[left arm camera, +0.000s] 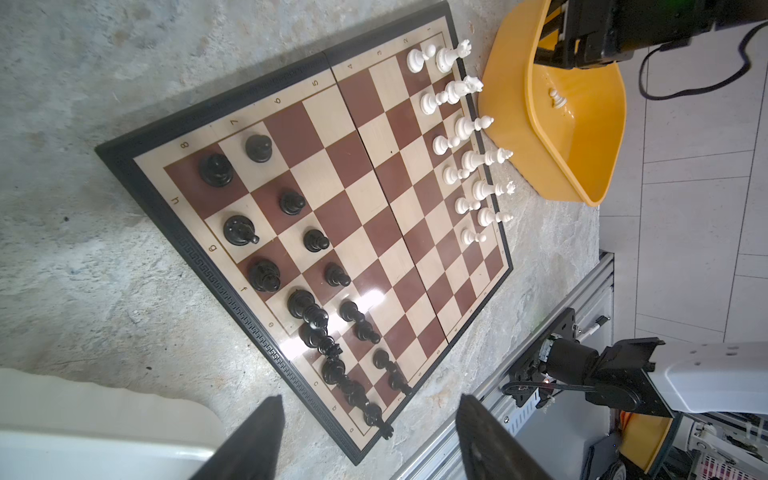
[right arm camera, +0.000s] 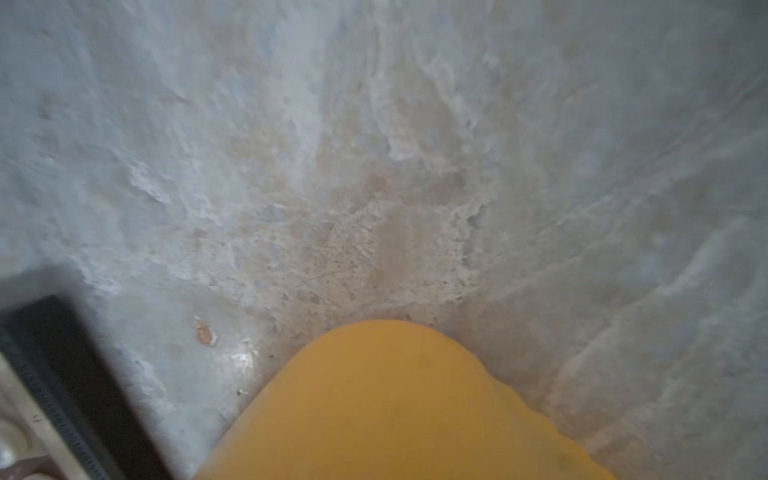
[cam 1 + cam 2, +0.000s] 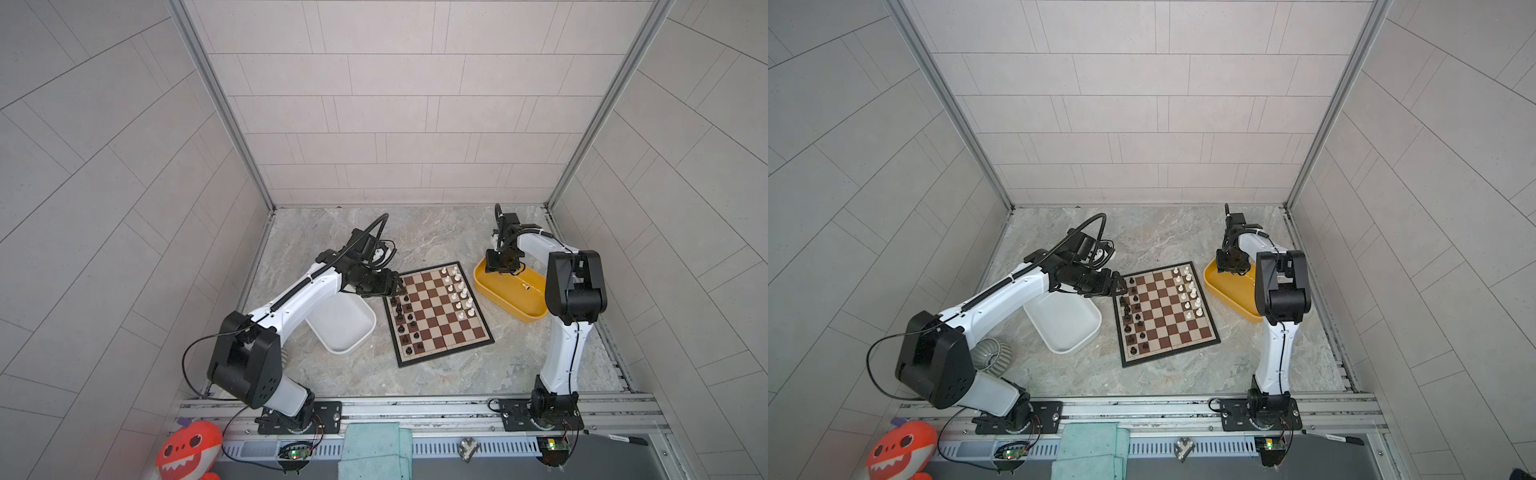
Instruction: Set up the chess pieces on the board
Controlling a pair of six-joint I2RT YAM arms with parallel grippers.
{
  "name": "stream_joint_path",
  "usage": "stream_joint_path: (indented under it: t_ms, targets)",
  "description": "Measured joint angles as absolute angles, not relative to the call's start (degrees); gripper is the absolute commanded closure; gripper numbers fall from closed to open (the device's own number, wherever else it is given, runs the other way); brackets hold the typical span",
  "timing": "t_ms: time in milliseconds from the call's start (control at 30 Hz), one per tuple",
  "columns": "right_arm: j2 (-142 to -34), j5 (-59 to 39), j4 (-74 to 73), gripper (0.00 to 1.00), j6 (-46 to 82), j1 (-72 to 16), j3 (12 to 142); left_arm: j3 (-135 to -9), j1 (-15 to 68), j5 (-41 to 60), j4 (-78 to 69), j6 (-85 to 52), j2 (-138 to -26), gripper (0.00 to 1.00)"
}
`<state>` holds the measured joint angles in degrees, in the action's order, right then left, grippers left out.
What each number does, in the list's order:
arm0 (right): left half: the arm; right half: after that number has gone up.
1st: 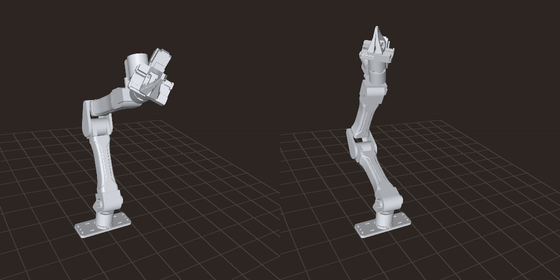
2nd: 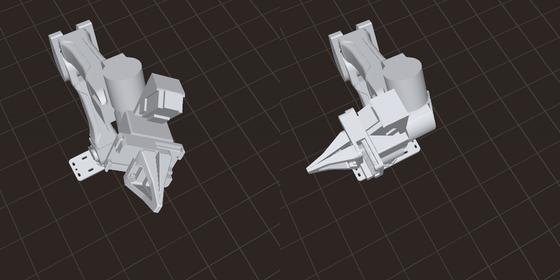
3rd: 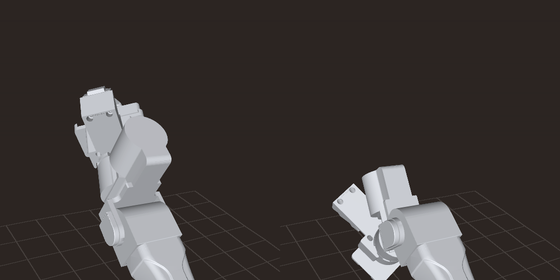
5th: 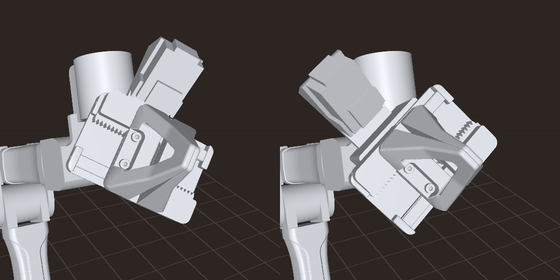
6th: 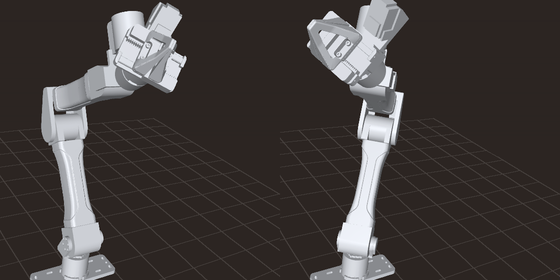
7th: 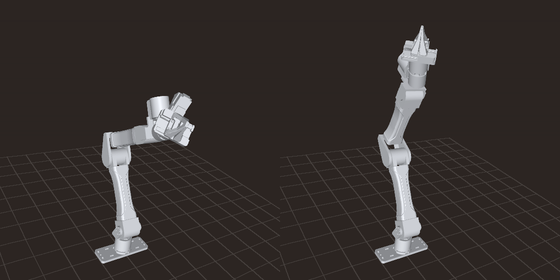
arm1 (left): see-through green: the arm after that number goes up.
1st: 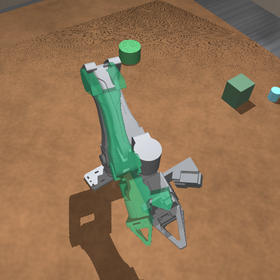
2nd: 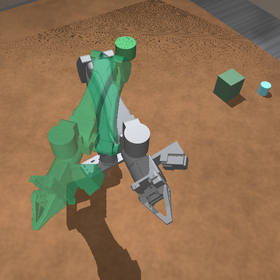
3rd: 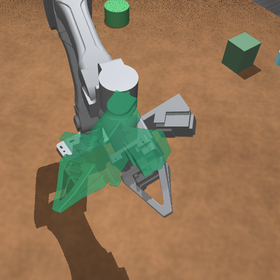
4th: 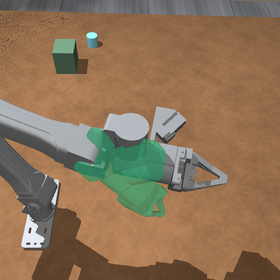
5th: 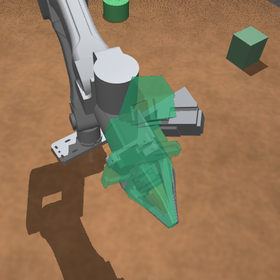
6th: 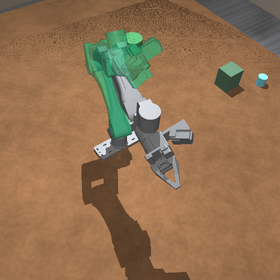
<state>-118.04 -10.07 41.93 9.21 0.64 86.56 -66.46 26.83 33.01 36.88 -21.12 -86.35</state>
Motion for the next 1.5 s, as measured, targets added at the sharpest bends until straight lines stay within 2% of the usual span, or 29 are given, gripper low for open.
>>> stream_joint_path:
  t_ms: [233, 1033, 1500]
  targets:
    - [-117.2, -10.3, 40.4, 0.63, 9.0, 0.6, 85.0, -66.5, 26.8, 33.0, 36.8, -21.1, -86.3, 0.28]
    - [-117.1, -8.8, 39.2, 0.74, 8.8, -0.1, 84.8, -66.5, 26.8, 32.9, 36.8, -21.6, -85.4, 0.28]
    - [-116.0, -8.6, 36.8, 0.92, 11.1, -1.4, 82.9, -66.0, 26.8, 32.2, 36.5, -23.6, -82.7, 0.28]
